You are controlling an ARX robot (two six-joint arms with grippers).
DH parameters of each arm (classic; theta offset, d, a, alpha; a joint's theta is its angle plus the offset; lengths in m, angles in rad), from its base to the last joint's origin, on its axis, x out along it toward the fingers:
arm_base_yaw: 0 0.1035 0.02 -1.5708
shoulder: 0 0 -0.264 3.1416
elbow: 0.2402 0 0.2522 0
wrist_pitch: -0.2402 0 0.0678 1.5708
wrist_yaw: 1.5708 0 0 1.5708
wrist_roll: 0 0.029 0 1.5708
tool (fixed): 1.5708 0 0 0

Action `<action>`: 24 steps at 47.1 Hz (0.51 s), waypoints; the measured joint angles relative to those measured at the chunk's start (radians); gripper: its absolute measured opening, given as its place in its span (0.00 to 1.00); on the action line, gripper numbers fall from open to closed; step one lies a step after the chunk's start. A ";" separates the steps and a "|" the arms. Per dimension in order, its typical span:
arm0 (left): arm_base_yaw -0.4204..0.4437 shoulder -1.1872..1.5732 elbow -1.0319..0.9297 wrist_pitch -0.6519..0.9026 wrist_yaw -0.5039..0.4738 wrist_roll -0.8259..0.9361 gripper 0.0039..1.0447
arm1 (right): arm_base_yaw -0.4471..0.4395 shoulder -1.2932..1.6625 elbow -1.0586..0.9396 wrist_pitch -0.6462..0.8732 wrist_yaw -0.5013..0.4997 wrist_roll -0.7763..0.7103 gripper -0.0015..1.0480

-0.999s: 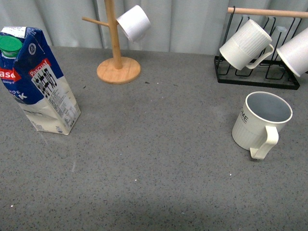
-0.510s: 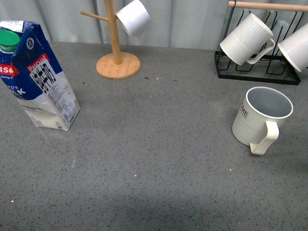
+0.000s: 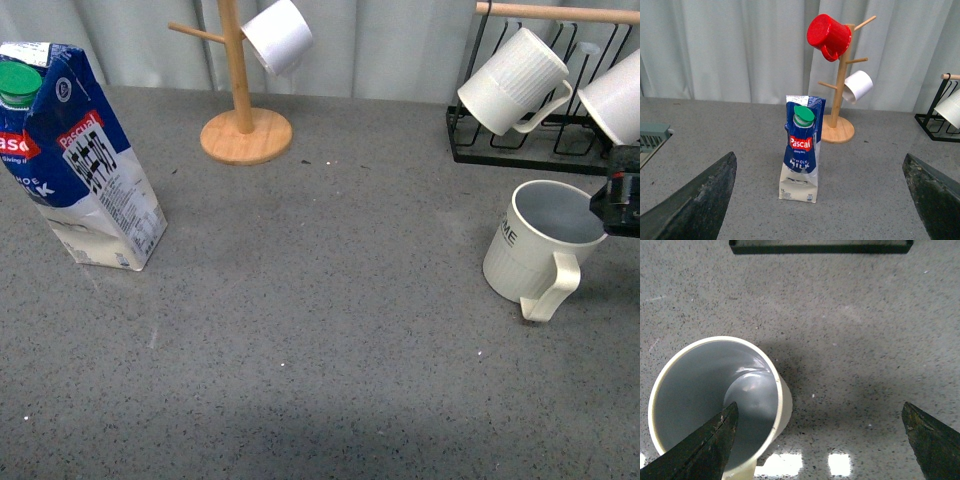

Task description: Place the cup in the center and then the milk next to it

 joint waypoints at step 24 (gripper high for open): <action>0.000 0.000 0.000 0.000 0.000 0.000 0.94 | 0.054 0.125 0.129 -0.122 -0.011 0.143 0.39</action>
